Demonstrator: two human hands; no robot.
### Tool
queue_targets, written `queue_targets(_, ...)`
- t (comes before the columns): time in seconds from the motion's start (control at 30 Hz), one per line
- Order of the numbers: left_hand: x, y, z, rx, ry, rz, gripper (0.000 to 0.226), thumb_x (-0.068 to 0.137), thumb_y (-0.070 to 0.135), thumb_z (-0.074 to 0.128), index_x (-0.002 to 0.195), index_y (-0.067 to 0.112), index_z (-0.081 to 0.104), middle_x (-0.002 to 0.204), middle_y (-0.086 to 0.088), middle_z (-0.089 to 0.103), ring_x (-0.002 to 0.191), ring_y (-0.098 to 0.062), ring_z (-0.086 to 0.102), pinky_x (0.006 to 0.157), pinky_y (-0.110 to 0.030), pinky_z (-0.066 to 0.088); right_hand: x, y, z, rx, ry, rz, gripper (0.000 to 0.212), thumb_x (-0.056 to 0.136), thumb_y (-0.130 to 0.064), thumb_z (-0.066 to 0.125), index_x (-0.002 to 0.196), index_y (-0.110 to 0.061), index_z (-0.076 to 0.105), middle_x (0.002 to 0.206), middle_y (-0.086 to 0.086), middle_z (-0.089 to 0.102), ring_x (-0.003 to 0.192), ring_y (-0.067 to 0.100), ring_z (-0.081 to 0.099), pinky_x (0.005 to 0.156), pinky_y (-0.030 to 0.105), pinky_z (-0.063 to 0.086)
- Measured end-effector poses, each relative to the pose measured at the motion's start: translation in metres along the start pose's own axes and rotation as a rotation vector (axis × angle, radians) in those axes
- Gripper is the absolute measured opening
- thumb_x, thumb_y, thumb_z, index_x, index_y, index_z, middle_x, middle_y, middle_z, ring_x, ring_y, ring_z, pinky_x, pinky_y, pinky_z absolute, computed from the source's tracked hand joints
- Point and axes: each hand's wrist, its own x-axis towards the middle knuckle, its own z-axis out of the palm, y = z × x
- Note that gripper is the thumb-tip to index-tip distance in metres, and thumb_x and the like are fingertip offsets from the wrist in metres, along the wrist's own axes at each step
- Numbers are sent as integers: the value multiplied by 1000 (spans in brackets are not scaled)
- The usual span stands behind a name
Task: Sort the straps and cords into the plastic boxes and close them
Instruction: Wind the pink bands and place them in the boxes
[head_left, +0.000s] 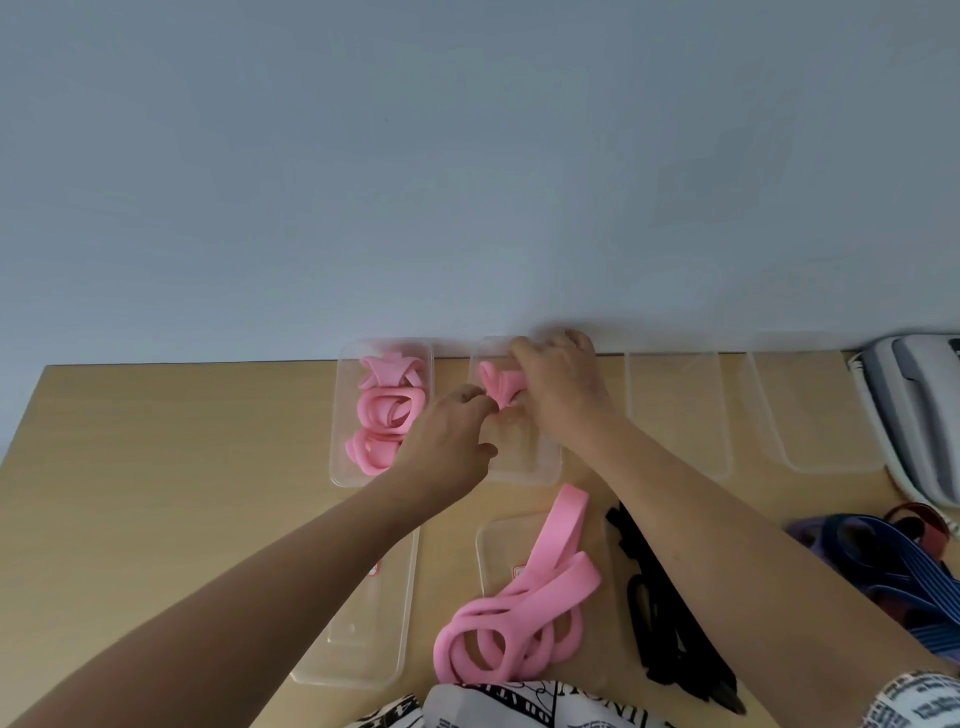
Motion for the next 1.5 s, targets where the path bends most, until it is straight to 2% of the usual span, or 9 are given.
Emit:
queue_targets(0.2,-4,2,1,-8,40,-43,43,81,13,78,123,13,67,145,-9,51,120,-32,58,85,-35,48,-14,0,4,-66,30,22,32,92,-53,56,111,-31,70,115,-2,58,112,24,44,99,39,34)
queue_targets(0.33,-6,1,3,-38,40,-76,43,82,10,76,123,13,66,148,-6,50,118,-31,60,83,-30,43,-23,-3,10,-107,-28,-31,59,76,-57,70,124,-25,59,124,-1,54,116,25,44,96,41,33)
queue_targets(0.6,-7,2,4,-26,29,-74,42,81,8,77,121,13,67,148,-6,50,118,-30,60,84,-30,45,-4,-9,5,-181,4,-1,29,88,-46,66,108,-26,69,107,-2,65,104,25,52,87,42,36)
queue_targets(0.8,-6,4,6,-36,31,-59,40,81,9,76,120,12,68,144,-6,53,118,-30,60,88,-36,51,-1,0,-4,-193,-11,-19,24,77,-38,73,97,-24,70,99,-1,68,102,26,50,87,45,32)
queue_targets(0.9,-6,5,7,-47,32,-51,41,81,9,77,121,13,67,143,-5,54,120,-29,60,88,-38,53,0,-1,-1,-212,-61,-31,17,80,-43,65,90,-30,69,98,-1,62,103,26,46,84,45,28)
queue_targets(1.0,-6,5,8,-44,30,-31,42,80,9,77,121,13,67,139,-4,56,119,-28,59,87,-38,52,1,-6,6,-152,-129,-12,26,86,-54,48,82,-30,59,98,1,59,103,26,46,85,46,29)
queue_targets(1.17,-4,0,6,53,8,0,44,83,17,78,125,13,67,145,-8,54,125,-32,56,95,-40,47,-1,4,7,-11,-73,-2,38,89,-55,45,101,-25,65,101,-3,68,102,25,54,89,41,38)
queue_targets(1.33,-2,2,10,187,-61,17,36,92,26,68,125,12,67,152,-6,43,132,-30,45,101,-42,46,-9,8,4,22,-189,-104,51,82,-56,36,113,-26,64,115,4,56,111,28,45,94,43,38)
queue_targets(1.5,-2,4,10,201,-75,16,37,93,28,66,126,12,66,153,-5,40,131,-29,44,98,-42,48,-12,8,9,-44,-185,-147,55,75,-57,63,119,-23,58,119,0,57,115,26,48,100,44,36)
